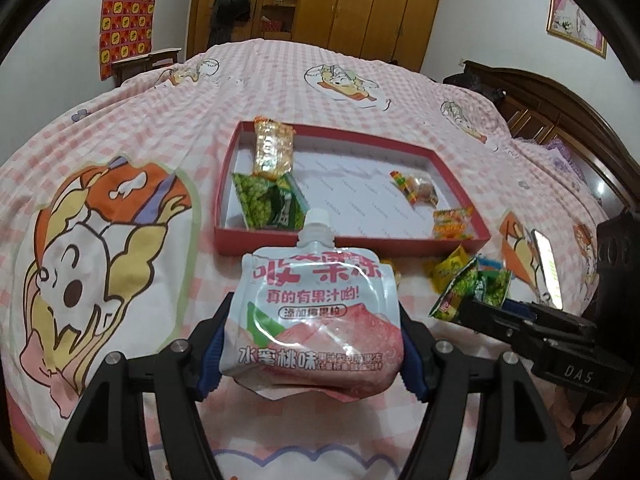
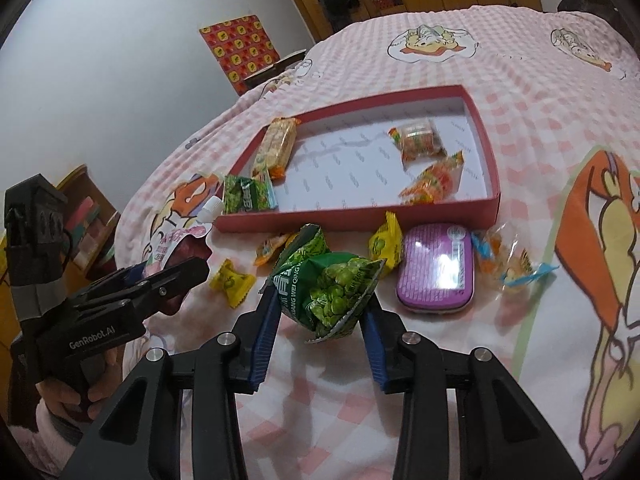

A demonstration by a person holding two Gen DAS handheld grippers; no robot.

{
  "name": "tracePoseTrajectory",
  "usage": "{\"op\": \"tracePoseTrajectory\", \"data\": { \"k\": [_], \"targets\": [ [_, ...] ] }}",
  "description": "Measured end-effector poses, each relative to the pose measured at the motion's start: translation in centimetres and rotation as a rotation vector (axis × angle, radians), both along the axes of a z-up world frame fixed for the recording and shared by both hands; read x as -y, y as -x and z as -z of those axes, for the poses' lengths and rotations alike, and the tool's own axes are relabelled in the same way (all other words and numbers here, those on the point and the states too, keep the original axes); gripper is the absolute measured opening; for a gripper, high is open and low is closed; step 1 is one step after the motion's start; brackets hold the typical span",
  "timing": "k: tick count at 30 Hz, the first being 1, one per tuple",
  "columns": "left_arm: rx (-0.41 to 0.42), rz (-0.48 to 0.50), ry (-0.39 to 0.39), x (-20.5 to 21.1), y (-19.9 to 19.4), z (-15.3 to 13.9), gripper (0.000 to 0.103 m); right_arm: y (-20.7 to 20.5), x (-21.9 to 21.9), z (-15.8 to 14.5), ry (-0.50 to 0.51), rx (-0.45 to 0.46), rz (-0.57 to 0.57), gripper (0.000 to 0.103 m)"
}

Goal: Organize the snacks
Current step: 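Carry the pouch and pea bag over the box with both tools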

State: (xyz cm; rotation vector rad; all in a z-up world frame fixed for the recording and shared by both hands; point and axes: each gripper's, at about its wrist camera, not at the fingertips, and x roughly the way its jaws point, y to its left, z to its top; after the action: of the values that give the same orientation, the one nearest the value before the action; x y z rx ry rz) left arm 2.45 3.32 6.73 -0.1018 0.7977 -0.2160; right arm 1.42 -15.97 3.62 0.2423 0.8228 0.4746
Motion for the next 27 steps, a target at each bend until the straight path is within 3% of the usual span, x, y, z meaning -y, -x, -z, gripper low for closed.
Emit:
{"op": "tracePoseTrajectory", "data": {
  "k": [18, 27],
  "targets": [
    [-0.007, 0.038, 0.015, 2.4, -7.6, -2.6, 0.073, -5.2, 1.5, -2.9, 0.061, 0.029, 0.034, 0.040],
    [-0.026, 0.029, 0.019, 3.0, -12.6, -2.1, 0.073, -9.0, 2.1, -3.0, 0.095, 0.024, 0.056, 0.040]
  ]
}}
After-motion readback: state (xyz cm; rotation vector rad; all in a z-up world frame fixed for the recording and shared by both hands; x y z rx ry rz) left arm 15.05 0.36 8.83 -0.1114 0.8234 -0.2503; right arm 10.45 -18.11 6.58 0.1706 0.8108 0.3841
